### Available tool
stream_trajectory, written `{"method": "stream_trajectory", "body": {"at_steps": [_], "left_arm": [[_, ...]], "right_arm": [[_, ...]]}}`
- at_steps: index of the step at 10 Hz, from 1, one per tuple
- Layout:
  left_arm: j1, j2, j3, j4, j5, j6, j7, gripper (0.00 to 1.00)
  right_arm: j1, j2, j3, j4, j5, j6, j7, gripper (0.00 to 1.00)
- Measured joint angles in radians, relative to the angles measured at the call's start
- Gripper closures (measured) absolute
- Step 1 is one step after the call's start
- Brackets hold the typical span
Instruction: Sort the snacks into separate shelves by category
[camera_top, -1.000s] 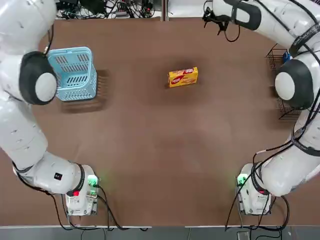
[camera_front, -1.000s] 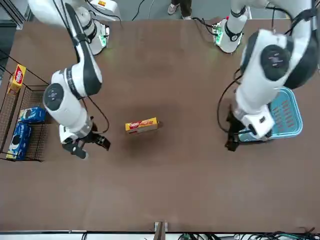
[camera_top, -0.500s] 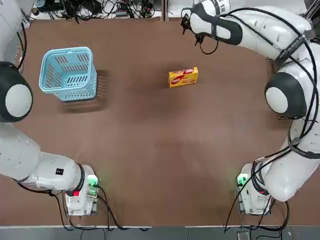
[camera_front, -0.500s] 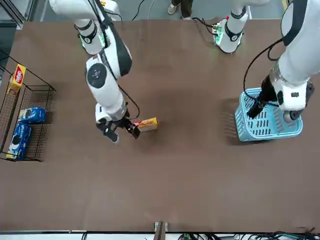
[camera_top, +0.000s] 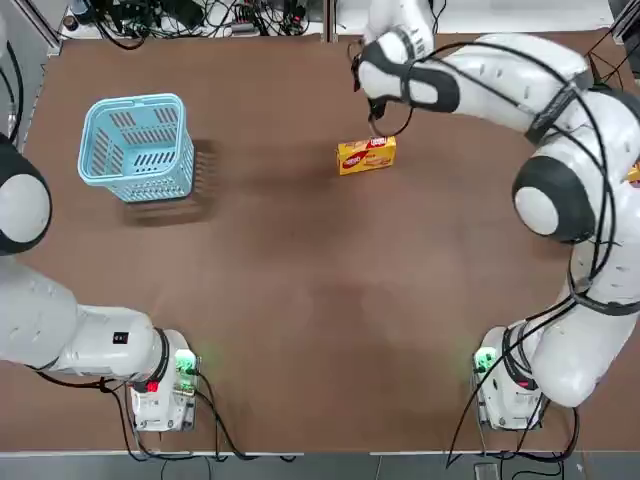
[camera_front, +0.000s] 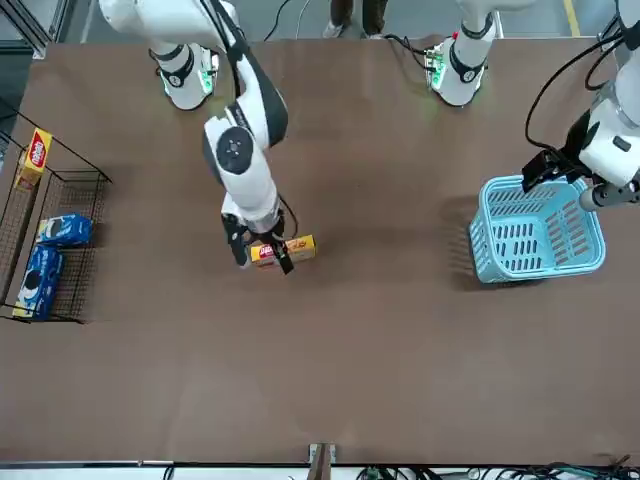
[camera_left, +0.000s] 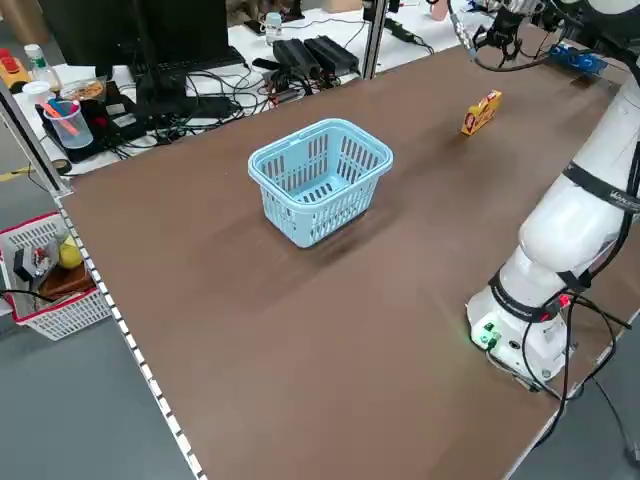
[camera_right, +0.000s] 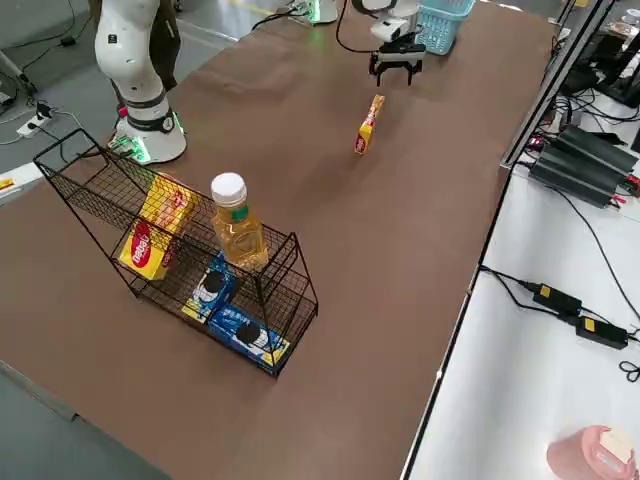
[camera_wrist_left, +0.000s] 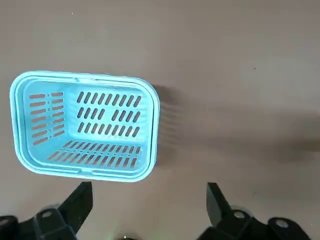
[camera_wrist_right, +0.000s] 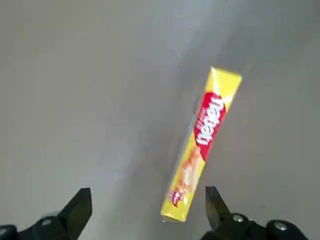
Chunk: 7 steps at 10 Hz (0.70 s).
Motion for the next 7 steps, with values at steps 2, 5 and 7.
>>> {"method": "stream_trajectory", "body": {"at_steps": [2, 5, 7], "left_arm": [[0.015, 0.000, 0.000, 0.022, 0.000, 0.000, 0.051, 0.00], [0.023, 0.001, 0.000, 0.030, 0.002, 0.000, 0.065, 0.00], [0.023, 0.003, -0.002, 0.032, 0.006, 0.000, 0.066, 0.00]], "right_arm": [[0.047, 0.046, 0.000, 0.000, -0.012, 0.006, 0.115, 0.00], [0.056, 0.070, -0.008, 0.005, -0.014, 0.008, 0.184, 0.00], [0.056, 0.099, -0.012, 0.020, -0.028, 0.010, 0.199, 0.00]]}}
